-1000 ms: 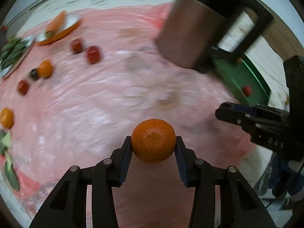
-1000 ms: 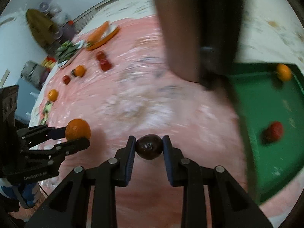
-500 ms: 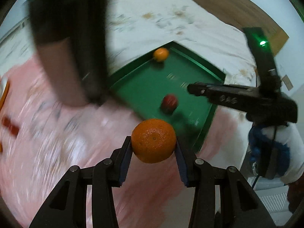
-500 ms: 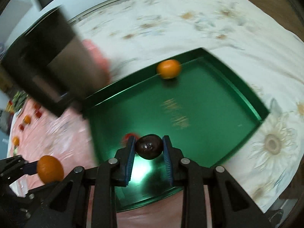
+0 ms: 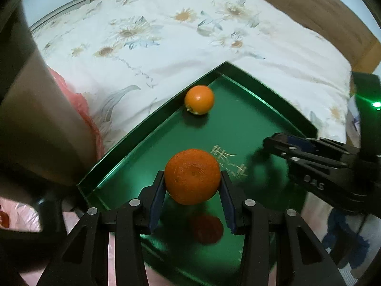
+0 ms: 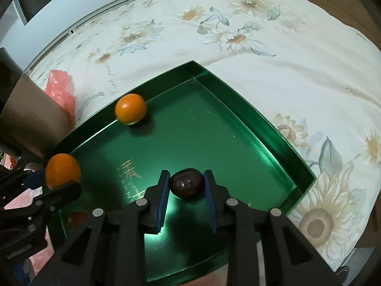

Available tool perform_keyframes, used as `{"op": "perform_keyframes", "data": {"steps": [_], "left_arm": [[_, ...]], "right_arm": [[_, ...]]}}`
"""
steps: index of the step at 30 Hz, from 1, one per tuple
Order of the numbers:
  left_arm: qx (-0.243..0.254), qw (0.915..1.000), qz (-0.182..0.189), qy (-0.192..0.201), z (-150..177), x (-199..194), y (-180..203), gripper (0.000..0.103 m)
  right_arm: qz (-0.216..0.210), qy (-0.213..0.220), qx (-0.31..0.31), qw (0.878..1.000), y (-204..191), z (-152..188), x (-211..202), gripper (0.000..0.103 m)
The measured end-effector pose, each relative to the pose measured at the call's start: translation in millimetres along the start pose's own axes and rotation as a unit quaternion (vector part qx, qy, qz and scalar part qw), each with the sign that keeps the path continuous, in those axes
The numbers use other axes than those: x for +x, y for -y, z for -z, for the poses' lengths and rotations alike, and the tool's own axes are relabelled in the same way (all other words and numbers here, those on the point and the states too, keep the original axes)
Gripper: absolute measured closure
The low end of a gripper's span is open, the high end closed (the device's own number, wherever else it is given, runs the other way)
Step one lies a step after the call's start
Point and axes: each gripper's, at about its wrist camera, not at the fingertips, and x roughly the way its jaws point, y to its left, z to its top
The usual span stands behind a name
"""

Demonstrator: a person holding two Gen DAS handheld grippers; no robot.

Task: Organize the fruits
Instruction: 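Open the right tool to drop the plum while the left tool releases the orange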

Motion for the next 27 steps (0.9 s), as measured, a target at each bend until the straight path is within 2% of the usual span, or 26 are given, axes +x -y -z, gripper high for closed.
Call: {"op": "perform_keyframes", "data": {"steps": [5,12,13,14,16,17,23,27], "left_arm": [[0.003,0.9999,-0.011,-0.012,0.8,16.2,-0.1,0.065],[0.003,0.9997,-0.015,-0.018,1.7,19.5,-1.4,0.064],[0.003,0.9997,-0.015,-0.017,1.8,18.4,-1.4,0.064],[0.004,0.9997,-0.016,-0.016,1.6,17.7,-1.0,0.064],[0.005,0.9997,-0.018,-0.016,2.7,15.3,-0.2,0.064],[0.006,0.9997,-0.017,-0.016,2.9,14.5,0.1,0.064],[0.011,0.9996,-0.023,-0.007,5.2,6.8,3.6,0.064],[0.013,0.9996,-0.025,0.004,8.2,-3.0,6.9,0.064]], "right_arm": [[-0.001,-0.003,0.003,1.000,4.9,0.0,6.6,0.085],[0.000,-0.006,-0.003,1.000,5.6,-1.2,12.0,0.083],[0.002,-0.007,-0.004,1.000,5.3,-1.8,12.3,0.076],[0.005,-0.006,-0.005,1.000,5.2,-2.6,12.0,0.057],[0.008,-0.001,-0.007,1.000,4.4,-3.1,9.7,0.041],[0.009,0.000,-0.009,1.000,4.0,-3.6,8.7,0.037],[0.016,0.008,-0.014,1.000,2.7,-3.6,-0.2,0.030],[0.015,0.017,-0.011,1.000,3.2,-0.8,-12.4,0.030]]}}
